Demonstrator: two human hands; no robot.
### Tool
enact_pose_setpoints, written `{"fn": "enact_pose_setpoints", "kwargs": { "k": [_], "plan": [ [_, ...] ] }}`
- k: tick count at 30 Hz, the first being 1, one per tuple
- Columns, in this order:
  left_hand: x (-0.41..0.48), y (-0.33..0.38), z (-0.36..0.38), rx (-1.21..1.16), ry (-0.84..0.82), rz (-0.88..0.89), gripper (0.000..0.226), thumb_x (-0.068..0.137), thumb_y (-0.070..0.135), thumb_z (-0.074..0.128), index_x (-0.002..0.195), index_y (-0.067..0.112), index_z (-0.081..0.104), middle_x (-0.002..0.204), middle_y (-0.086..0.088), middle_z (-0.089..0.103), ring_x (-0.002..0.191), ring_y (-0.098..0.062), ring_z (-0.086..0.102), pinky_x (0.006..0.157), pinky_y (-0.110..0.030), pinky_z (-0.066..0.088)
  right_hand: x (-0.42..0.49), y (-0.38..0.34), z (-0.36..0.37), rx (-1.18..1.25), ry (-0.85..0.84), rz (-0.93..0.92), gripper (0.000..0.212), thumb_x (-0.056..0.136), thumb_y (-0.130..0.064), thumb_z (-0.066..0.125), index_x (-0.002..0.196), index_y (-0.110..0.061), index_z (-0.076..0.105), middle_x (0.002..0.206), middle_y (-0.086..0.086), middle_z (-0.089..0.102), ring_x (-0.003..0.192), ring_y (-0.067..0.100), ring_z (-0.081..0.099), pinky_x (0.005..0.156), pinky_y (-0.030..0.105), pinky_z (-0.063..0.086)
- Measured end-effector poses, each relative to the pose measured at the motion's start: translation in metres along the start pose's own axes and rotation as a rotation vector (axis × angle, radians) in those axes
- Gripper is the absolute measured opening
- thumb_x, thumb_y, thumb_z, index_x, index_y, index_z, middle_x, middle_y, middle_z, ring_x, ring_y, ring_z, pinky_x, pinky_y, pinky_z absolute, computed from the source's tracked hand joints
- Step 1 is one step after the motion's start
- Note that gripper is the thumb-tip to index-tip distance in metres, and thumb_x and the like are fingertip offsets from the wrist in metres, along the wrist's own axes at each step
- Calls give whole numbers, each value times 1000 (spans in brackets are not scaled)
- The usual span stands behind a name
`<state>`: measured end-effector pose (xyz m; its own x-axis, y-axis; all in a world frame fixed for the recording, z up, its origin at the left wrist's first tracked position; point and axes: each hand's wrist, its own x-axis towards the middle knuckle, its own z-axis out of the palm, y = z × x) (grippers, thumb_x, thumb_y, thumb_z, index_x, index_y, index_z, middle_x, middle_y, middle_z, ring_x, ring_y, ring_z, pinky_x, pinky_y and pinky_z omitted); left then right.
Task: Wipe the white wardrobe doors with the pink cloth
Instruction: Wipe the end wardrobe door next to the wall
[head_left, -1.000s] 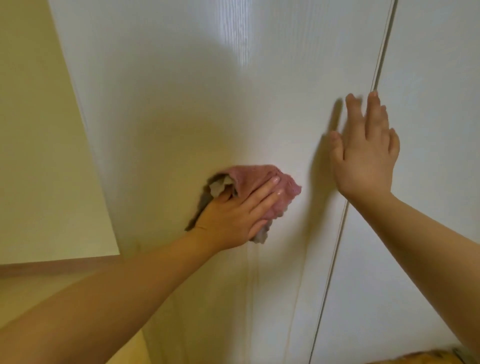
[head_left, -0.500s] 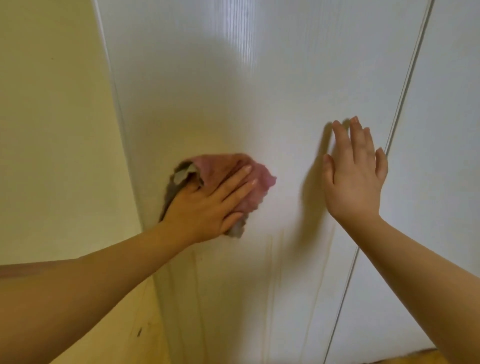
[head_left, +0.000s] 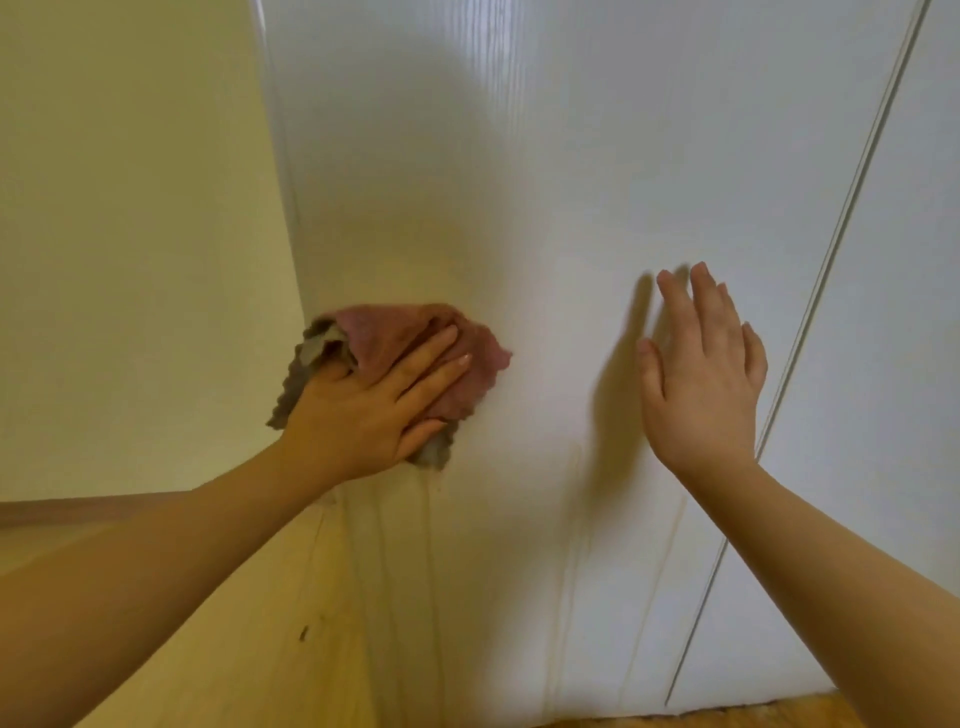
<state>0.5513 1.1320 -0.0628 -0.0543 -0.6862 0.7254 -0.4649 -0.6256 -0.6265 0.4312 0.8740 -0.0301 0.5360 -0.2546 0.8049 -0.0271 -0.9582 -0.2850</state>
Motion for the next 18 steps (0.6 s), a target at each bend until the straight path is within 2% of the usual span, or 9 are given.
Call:
{"fn": "enact_pose_setpoints", "kwargs": {
  "k": [3,5,6,8,12,14,16,17,18],
  "plan": [
    [8,19,8,57,48,-227,52,99,41,34,141,11,37,146,-13,31,129,-31,34,95,-42,36,-4,-9,11,69,85,-33,51,94,-22,36,144,-19,30,153,8,24,140,27,21,111,45,12],
    [-20,50,19,44,40,-271,52,101,37,30,142,7,34,152,-17,22,133,-33,29,100,-40,28,-16,-13,21,93,109,-62,49,94,-20,37,142,-18,32,151,10,28,138,27,25,109,46,16],
    [-41,68,24,9,6,-246,52,102,37,28,145,7,29,157,-16,12,135,-31,28,95,-38,36,-24,-14,27,101,113,-73,49,93,-21,36,141,-19,31,150,10,30,137,26,27,108,46,18],
    [-76,94,26,-80,-70,-189,55,102,36,30,149,10,20,159,-10,0,130,-25,36,70,-31,51,-43,-16,38,111,99,-82,49,91,-22,34,140,-22,29,149,10,32,136,25,28,107,45,19],
    [-75,86,18,-117,-87,-211,57,99,41,36,147,13,28,156,-6,21,124,-20,41,62,-31,51,-68,-20,57,128,61,-75,49,91,-24,35,139,-27,26,149,7,31,136,22,26,107,44,18],
    [-54,74,20,-29,-66,-315,53,100,43,30,143,12,34,151,-9,30,131,-27,32,85,-40,47,-71,-23,64,137,55,-70,49,90,-24,37,138,-28,27,149,7,30,136,22,25,107,41,15],
    [-47,77,27,57,-55,-381,56,100,44,25,147,13,27,155,-14,17,140,-30,16,113,-45,15,-73,-26,71,136,52,-66,48,90,-24,38,137,-27,29,150,7,30,136,23,24,106,39,14],
    [-54,86,32,76,-63,-374,56,101,44,24,147,12,25,157,-14,9,140,-31,14,115,-45,5,-74,-27,75,129,53,-68,48,90,-25,38,137,-26,31,149,7,31,136,24,23,106,39,13],
    [-65,97,37,62,-76,-342,54,101,43,23,145,11,29,158,-14,6,137,-33,21,116,-44,8,-76,-26,77,117,59,-73,47,89,-25,38,137,-25,32,149,8,32,136,24,22,107,38,12]
  ]
}}
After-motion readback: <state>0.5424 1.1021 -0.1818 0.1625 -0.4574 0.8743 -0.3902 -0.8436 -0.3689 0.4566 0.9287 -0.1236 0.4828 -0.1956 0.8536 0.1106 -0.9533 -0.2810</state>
